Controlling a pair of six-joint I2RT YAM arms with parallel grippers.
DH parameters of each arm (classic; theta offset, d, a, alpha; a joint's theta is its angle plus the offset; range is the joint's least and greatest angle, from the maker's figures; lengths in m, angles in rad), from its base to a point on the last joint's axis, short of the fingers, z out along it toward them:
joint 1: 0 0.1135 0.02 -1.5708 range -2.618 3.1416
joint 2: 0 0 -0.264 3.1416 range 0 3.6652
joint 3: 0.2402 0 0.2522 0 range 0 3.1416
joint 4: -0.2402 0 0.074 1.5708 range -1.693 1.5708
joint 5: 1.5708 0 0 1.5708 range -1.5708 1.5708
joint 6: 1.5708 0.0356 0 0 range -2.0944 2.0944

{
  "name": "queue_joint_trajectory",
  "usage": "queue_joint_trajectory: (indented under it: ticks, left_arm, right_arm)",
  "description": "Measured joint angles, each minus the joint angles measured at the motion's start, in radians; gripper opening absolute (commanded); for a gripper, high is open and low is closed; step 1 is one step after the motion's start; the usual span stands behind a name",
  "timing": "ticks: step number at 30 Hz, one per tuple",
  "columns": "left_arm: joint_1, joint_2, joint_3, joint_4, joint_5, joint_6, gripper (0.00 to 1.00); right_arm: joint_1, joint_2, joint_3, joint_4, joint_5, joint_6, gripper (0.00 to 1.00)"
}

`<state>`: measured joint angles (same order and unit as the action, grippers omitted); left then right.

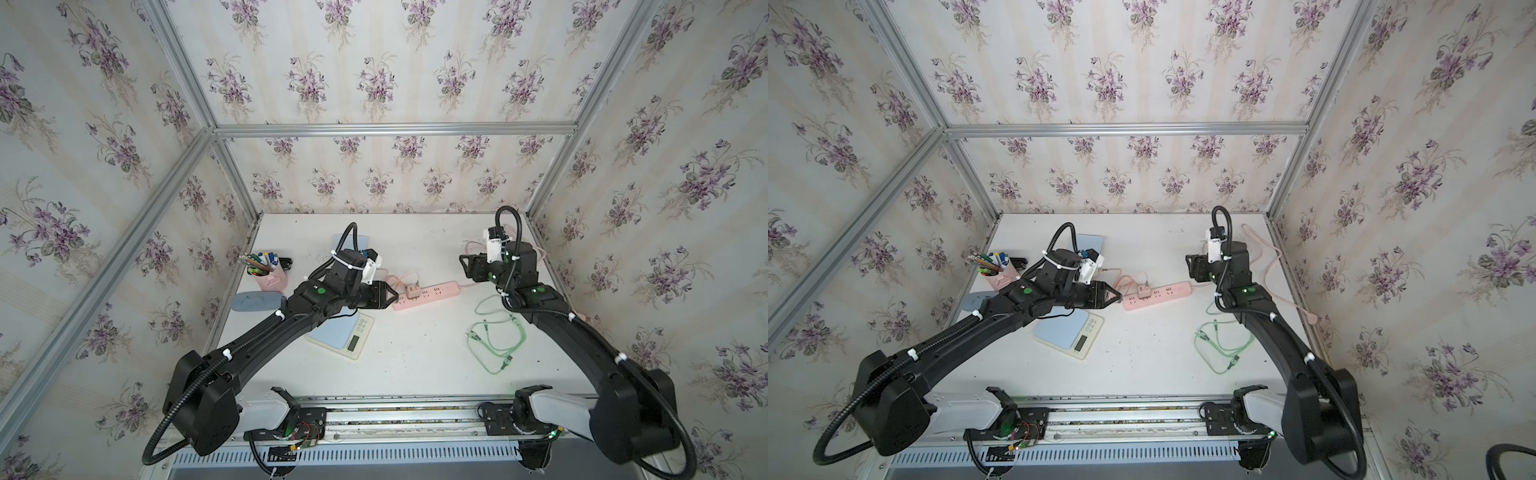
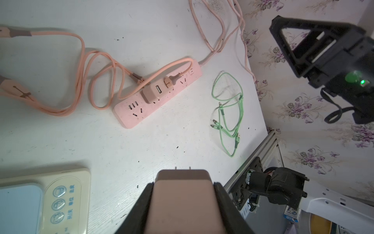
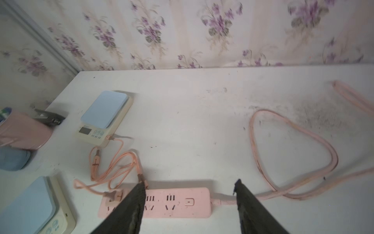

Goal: Charge the electronic scale
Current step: Adjust the socket at the center of the board.

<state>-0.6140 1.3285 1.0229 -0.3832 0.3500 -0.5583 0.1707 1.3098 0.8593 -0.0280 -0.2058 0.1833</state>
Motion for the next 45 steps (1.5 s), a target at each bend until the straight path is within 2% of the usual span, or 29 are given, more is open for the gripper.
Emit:
queue_joint_trajectory:
  ticks: [6,8,11,15,23,33,38,45]
  left_arm:
    - [-0.098,0.078,0.035,-0.012,-0.061,0.013,0.18]
    - [-0.148,0.126,0.059,-0.011,-0.08,0.023,0.18]
    - [-0.211,0.196,0.088,-0.014,-0.119,0.025,0.19]
    - [-0.261,0.296,0.133,-0.014,-0.138,0.026,0.19]
    - [-0.277,0.473,0.202,0.016,-0.197,0.032,0.19]
    - [-0.261,0.507,0.296,0.005,-0.275,0.021,0.17]
    - [-0.294,0.533,0.401,-0.053,-0.328,0.009,0.18]
    - [-0.309,0.649,0.575,-0.166,-0.404,-0.011,0.18]
  right_arm:
    - [-0.047,0.397,0.24,-0.103,-0.132,0.083,0.61]
    - [-0.047,0.487,0.296,-0.133,-0.16,0.084,0.58]
    - [-0.047,0.539,0.307,-0.16,-0.18,0.087,0.58]
    - [-0.047,0.534,0.233,-0.164,-0.196,0.091,0.58]
    - [-0.049,0.506,0.111,-0.065,-0.233,0.095,0.56]
    - [-0.045,0.362,-0.064,-0.023,-0.309,0.231,0.53]
    - [-0.042,0.294,-0.137,0.005,-0.337,0.299,0.53]
    - [-0.042,0.26,-0.177,0.012,-0.357,0.335,0.53]
